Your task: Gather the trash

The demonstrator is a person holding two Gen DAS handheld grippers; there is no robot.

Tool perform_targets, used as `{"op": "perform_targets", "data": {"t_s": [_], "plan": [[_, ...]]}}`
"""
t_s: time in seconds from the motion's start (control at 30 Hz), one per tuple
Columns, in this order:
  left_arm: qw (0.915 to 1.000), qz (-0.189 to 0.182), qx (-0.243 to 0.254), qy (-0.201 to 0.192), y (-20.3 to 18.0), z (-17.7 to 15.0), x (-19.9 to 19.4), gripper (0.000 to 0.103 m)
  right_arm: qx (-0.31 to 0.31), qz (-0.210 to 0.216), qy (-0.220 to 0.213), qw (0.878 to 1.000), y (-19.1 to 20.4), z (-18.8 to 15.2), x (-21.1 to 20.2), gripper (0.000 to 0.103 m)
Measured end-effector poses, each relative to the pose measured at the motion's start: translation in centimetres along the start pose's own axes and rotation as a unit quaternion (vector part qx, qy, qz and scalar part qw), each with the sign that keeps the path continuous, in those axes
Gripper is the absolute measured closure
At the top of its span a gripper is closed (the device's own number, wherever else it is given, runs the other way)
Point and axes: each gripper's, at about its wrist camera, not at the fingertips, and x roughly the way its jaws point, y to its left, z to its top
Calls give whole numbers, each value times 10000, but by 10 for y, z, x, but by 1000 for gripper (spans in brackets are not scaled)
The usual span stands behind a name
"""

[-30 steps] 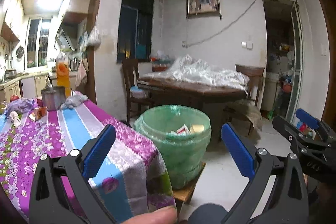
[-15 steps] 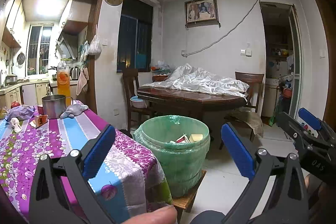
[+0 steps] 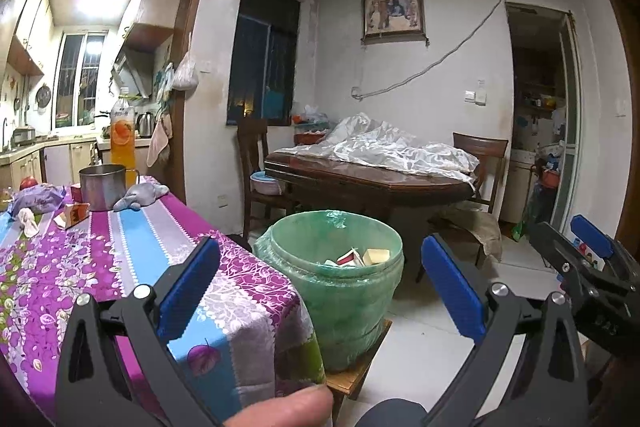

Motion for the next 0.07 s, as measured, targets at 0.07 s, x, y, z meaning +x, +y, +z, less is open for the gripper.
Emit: {"op": "perform_targets", "data": {"t_s": [0.07], "plan": [[10000, 5, 19, 10, 0, 0, 0, 6, -5, 9, 29, 10000, 0, -1, 2, 5]]}}
